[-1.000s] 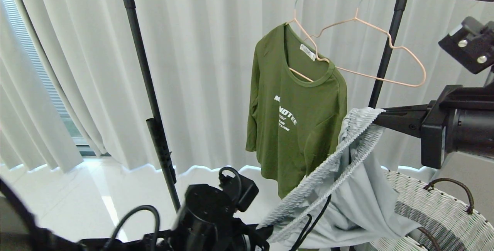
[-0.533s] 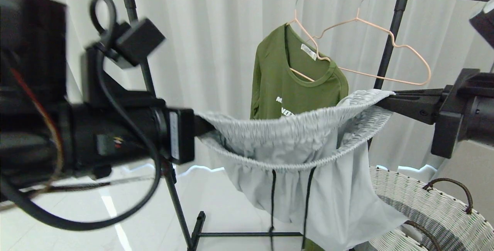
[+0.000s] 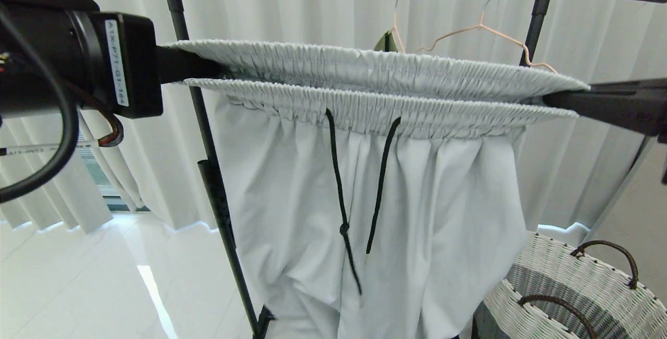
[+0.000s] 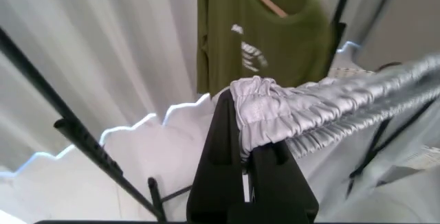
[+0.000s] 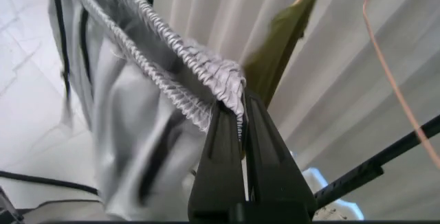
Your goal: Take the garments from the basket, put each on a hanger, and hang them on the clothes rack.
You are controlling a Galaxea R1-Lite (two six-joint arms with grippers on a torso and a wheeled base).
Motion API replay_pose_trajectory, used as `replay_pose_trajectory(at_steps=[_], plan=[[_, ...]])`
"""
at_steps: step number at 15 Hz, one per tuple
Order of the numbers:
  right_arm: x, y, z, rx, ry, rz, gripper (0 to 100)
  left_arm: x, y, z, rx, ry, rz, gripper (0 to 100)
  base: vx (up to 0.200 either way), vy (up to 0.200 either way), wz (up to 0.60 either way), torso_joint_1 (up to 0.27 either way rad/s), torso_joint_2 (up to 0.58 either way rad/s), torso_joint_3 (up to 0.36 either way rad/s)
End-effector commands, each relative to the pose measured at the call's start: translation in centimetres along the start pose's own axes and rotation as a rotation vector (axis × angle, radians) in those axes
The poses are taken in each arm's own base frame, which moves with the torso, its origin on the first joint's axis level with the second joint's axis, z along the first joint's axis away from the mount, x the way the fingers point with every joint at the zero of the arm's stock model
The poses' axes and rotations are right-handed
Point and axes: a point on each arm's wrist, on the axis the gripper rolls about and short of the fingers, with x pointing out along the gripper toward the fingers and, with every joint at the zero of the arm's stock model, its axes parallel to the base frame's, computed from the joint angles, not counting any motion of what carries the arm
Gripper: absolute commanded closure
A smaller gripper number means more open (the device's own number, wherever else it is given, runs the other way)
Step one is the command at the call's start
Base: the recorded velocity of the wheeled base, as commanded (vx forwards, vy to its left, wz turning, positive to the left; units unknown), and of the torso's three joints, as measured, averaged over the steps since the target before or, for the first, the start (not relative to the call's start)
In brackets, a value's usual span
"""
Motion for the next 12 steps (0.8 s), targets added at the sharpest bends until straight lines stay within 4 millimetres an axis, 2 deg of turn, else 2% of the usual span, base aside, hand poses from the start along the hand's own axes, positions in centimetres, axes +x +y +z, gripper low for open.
replay_pose_trajectory(at_steps=[1, 3, 6, 7, 9, 12], plan=[[1.1, -0.2, 1.8, -0.001, -0.026, 0.001, 100, -0.4, -0.4, 0.5, 0.002, -0.015, -0.023, 100, 0.000, 0.000, 0.00, 0.000, 0.00, 0.000], [2.2, -0.5, 3.6, -0.001, -0.059, -0.004, 100, -1.7, -1.4, 1.0, 0.027, 0.013, -0.095, 100, 0.000, 0.000, 0.00, 0.000, 0.00, 0.000], [1.7, -0.7, 4.7, -0.001, -0.028, 0.001, 100, -2.3, -1.9, 1.4, 0.036, 0.010, -0.137, 100, 0.000, 0.000, 0.00, 0.000, 0.00, 0.000], [0.8, -0.9, 5.0, -0.001, -0.012, -0.002, 100, -2.4, -2.3, 1.3, 0.036, 0.008, -0.159, 100, 0.000, 0.000, 0.00, 0.000, 0.00, 0.000], [-2.2, -1.2, 5.5, 0.005, 0.048, 0.002, 100, -2.4, -2.8, 1.4, 0.035, -0.003, -0.200, 100, 0.000, 0.000, 0.00, 0.000, 0.00, 0.000], [-7.3, -0.6, 5.1, 0.024, 0.147, 0.189, 100, -0.3, -3.8, 2.6, 0.009, -0.103, -0.205, 100, 0.000, 0.000, 0.00, 0.000, 0.00, 0.000]])
